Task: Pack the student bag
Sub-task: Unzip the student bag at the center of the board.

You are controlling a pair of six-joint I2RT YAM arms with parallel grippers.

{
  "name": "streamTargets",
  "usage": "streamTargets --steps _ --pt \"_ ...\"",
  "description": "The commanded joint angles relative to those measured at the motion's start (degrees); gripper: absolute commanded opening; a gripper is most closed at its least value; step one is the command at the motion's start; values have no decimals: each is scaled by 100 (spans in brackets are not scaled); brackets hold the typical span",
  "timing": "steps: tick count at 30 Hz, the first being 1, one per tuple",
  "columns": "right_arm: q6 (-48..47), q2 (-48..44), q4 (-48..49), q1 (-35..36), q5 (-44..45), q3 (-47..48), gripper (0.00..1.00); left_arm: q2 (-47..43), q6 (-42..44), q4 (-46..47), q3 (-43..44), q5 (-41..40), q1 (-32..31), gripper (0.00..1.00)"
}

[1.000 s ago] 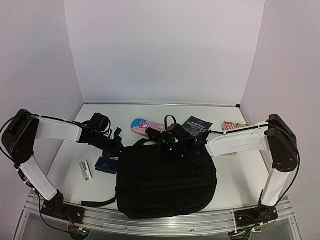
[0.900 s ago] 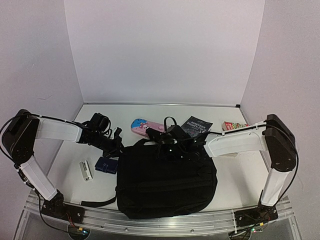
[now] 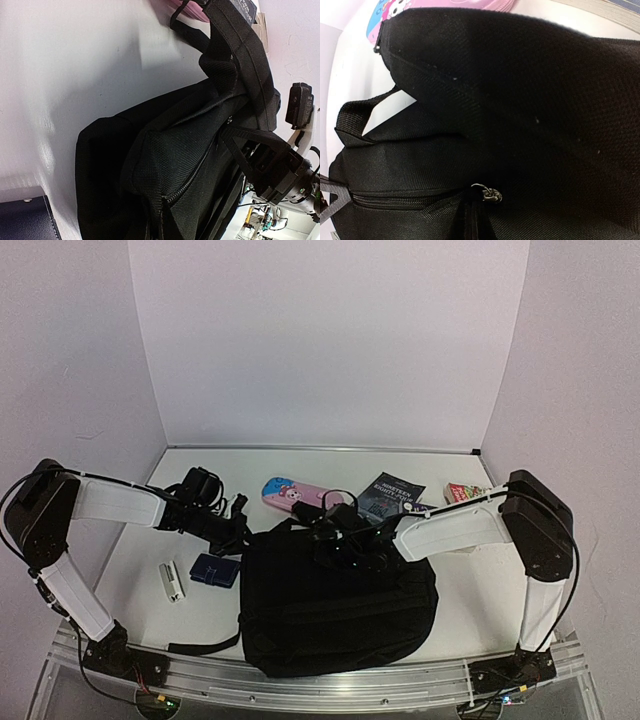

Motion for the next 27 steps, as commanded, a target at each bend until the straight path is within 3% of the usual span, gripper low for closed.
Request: streamTargets --steps 1,8,17,21,23,27 --pt "206 -80 175 1 184 23 0 -116 48 211 -75 208 -116 0" --pt "144 -239 1133 21 -310 -188 0 -85 21 277 -85 202 -129 0" --pt "-333 248 1337 403 -574 619 0 -64 -100 459 -59 216 -186 0" --pt "-518 19 1315 450 -295 570 0 -211 2 77 -3 -257 -186 0" --pt "-707 -241 1140 448 20 463 4 -341 95 -177 47 -567 -186 17" --pt "-1349 -788 91 420 862 403 38 -729 440 -752 223 -1196 -186 62"
